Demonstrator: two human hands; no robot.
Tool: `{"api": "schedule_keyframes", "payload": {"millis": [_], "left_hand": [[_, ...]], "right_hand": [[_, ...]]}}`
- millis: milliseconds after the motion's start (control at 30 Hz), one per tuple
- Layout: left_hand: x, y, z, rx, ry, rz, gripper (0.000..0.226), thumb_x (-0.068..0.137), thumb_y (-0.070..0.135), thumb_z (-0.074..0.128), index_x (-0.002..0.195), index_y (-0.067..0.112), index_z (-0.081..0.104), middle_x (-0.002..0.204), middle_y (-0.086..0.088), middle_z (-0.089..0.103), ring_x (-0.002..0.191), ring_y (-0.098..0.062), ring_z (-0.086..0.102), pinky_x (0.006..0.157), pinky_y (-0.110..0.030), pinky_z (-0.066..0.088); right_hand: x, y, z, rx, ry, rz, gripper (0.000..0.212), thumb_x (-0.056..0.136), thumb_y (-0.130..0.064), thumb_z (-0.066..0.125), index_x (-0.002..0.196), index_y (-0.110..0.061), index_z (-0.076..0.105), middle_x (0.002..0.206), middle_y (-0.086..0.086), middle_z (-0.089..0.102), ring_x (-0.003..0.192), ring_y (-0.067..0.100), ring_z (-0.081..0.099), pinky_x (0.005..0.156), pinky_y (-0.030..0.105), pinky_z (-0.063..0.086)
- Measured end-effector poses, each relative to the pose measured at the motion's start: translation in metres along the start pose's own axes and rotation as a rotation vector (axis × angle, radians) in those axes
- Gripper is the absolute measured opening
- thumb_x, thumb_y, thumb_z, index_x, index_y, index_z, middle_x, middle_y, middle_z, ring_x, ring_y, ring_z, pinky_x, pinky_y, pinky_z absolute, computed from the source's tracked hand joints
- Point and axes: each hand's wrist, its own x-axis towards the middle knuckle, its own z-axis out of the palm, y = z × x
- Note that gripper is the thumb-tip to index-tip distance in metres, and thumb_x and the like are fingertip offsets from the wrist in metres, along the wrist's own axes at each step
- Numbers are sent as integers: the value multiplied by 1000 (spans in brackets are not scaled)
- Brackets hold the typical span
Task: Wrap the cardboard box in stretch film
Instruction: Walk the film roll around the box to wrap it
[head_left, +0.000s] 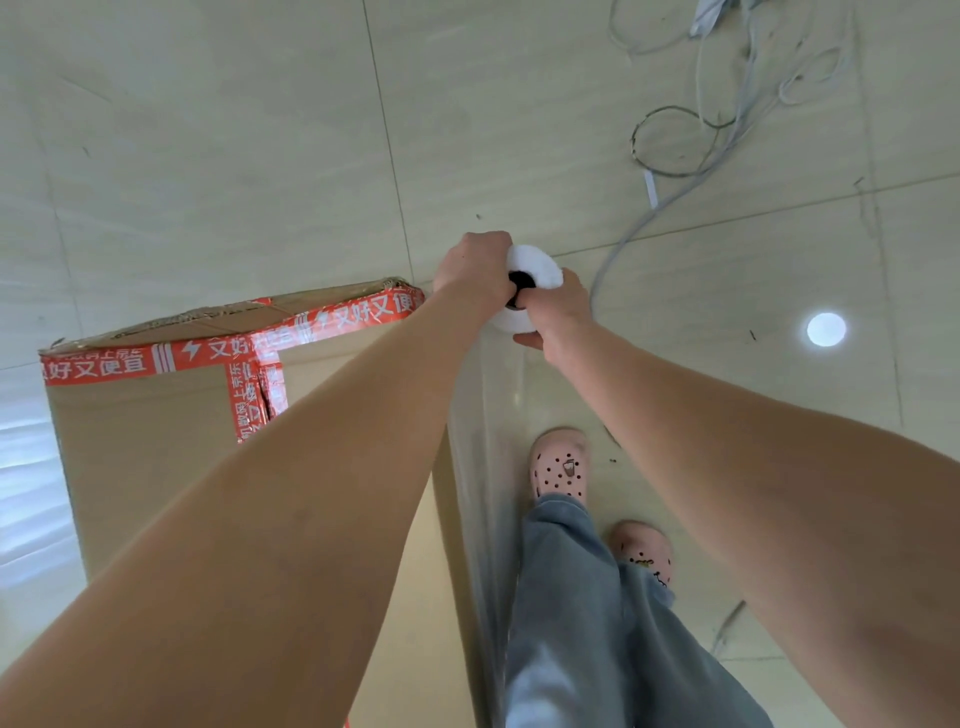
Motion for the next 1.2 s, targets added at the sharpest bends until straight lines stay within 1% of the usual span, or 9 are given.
{"api": "schedule_keyframes", "payload": {"millis": [300, 433, 600, 733, 833, 900, 967, 1100, 1200], "left_hand": [[23, -17, -18, 25, -6, -67, 17, 84, 11, 58, 100, 6, 58, 108, -11, 61, 95, -30, 60, 67, -30, 42], [31, -28, -27, -58, 15, -146, 13, 81, 15, 63, 87, 9, 53, 91, -8, 57, 78, -24, 54, 63, -27, 41], [38, -50, -38, -110, 54, -270, 19, 79, 19, 68, 87, 11, 52, 86, -6, 53, 80, -26, 56, 62, -27, 40], [45, -62, -47, -93, 73, -245, 24, 80, 14, 62, 104, 9, 60, 106, -11, 62, 97, -30, 60, 66, -30, 42], [51, -57, -50, -126, 75, -173, 29, 79, 14, 59, 108, 16, 58, 110, -8, 61, 95, -28, 58, 65, -30, 40], [58, -52, -50, -129, 35, -111, 43, 81, 12, 57, 123, 22, 55, 121, -6, 59, 106, -27, 58, 71, -31, 46], [62, -51, -55, -119, 2, -80, 49, 83, 11, 56, 130, 25, 52, 127, -5, 57, 112, -25, 57, 77, -30, 47], [64, -59, -60, -68, 17, -118, 28, 81, 14, 60, 109, 14, 60, 111, -8, 61, 101, -27, 60, 69, -30, 43], [63, -72, -58, -88, 36, -213, 18, 81, 13, 62, 99, 10, 59, 105, -9, 62, 92, -27, 60, 66, -29, 43]], "right_hand": [[12, -26, 19, -318, 56, -267, 46, 78, -11, 58, 123, -22, 55, 114, 1, 63, 94, 25, 59, 80, 45, 56], [19, -41, 27, -460, 50, -424, 38, 78, -7, 54, 113, -19, 62, 109, 2, 66, 99, 24, 60, 75, 32, 49], [23, -54, 47, -496, -42, -540, 59, 80, -11, 60, 136, -27, 49, 130, 1, 57, 117, 20, 54, 87, 20, 39], [19, -49, 59, -267, -73, -315, 80, 79, -20, 69, 147, -25, 28, 137, 4, 50, 117, 21, 52, 83, 24, 42], [21, -48, 64, -186, -151, -90, 74, 81, -20, 65, 145, -25, 29, 135, 3, 50, 106, 21, 53, 76, 35, 50], [23, -55, 66, -110, -134, -38, 70, 84, -15, 61, 145, -27, 29, 131, 3, 52, 102, 23, 55, 77, 36, 52], [26, -63, 67, -88, -121, -31, 63, 86, -11, 57, 143, -26, 33, 130, 4, 53, 105, 25, 56, 81, 39, 55], [30, -70, 69, -296, -116, -174, 54, 84, -7, 54, 136, -19, 44, 129, 5, 56, 107, 27, 59, 77, 39, 56], [34, -78, 79, -568, -131, -337, 57, 87, -10, 55, 141, -18, 41, 140, 5, 49, 123, 27, 49, 95, 40, 49]]}}
